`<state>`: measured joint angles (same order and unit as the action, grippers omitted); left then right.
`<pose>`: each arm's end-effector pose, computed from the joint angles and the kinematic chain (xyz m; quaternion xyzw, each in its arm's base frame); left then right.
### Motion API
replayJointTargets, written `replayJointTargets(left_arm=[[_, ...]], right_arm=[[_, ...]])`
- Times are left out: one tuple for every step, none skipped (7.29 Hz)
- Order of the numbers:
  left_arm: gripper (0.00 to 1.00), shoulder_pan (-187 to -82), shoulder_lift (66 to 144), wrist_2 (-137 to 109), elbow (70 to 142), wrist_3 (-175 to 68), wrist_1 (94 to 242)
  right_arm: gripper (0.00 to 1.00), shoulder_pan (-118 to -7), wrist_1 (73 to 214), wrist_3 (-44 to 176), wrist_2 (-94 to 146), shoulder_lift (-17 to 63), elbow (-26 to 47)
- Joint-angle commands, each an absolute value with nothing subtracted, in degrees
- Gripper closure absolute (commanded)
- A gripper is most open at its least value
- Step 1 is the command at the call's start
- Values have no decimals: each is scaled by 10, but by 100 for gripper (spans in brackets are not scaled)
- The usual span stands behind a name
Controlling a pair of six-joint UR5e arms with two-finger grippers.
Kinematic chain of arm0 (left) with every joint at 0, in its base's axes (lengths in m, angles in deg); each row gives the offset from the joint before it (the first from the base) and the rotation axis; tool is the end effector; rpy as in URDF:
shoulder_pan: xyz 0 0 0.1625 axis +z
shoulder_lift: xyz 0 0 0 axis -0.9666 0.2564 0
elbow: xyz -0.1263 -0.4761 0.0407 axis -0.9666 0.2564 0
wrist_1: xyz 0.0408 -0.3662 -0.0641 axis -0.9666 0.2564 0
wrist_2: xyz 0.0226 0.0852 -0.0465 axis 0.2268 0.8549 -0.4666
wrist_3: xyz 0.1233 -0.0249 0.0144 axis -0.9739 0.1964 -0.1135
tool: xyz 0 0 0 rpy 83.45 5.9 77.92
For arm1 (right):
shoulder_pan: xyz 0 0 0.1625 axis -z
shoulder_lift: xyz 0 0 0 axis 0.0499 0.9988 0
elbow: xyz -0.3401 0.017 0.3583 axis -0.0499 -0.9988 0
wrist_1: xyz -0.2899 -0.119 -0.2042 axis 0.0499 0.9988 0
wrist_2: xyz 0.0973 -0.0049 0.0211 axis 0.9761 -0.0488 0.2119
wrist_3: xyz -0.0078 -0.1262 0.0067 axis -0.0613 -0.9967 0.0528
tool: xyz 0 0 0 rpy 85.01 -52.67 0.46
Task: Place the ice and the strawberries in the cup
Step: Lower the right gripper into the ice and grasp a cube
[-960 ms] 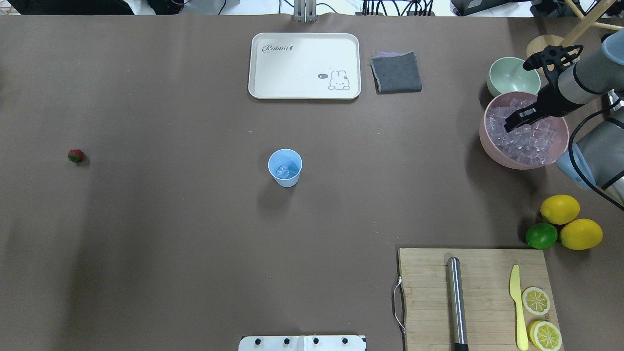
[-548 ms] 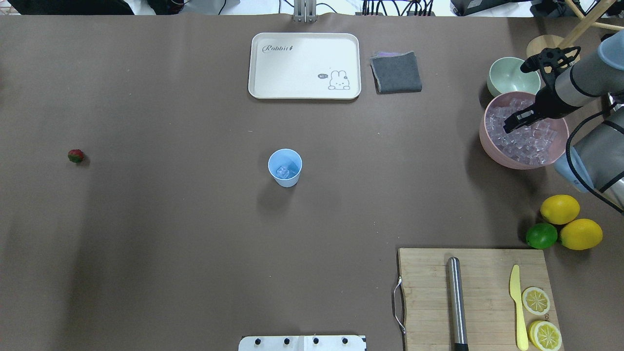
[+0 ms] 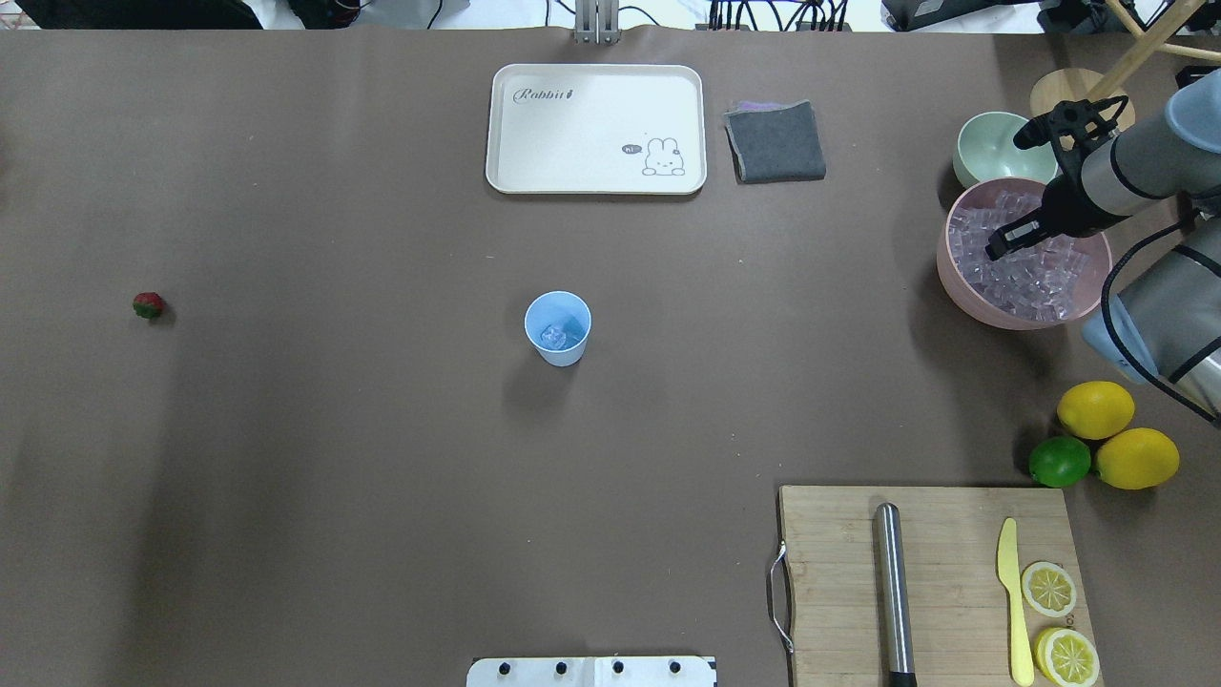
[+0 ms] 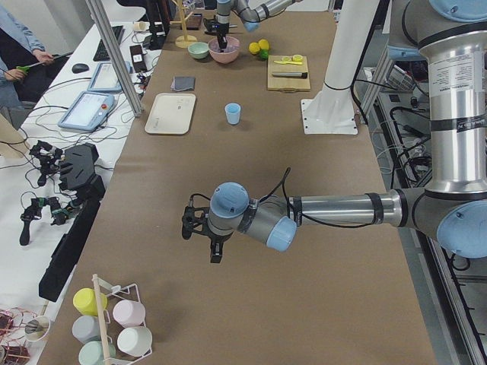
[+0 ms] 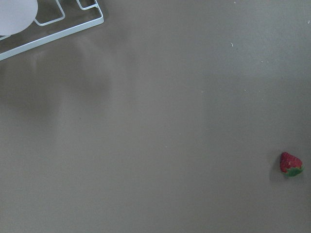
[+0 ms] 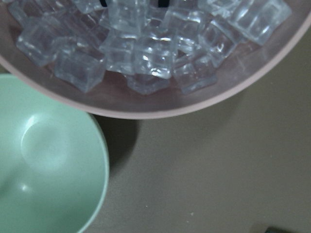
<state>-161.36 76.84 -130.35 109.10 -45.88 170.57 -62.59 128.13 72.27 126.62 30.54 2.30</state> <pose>-0.0130 -0.4034 0.7162 0.0994 0.4285 -0.0578 0.8962 -0.2478 -0.5504 0.6256 0.1413 -0.3772 -0.1479 0.9033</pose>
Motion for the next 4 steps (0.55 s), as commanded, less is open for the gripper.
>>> replayJointTargets(left_arm=[[2, -1614, 768, -1304, 1090, -459, 1705], [2, -1614, 768, -1304, 1090, -459, 1705], [2, -1614, 768, -1304, 1090, -459, 1705], [2, -1614, 768, -1304, 1090, -460, 1705]], right_arm=[[70, -630, 1282, 722, 1272, 300, 28], [73, -636, 1287, 722, 1273, 298, 36], [78, -645, 1292, 722, 1285, 298, 40], [80, -653, 1299, 721, 1296, 299, 45]])
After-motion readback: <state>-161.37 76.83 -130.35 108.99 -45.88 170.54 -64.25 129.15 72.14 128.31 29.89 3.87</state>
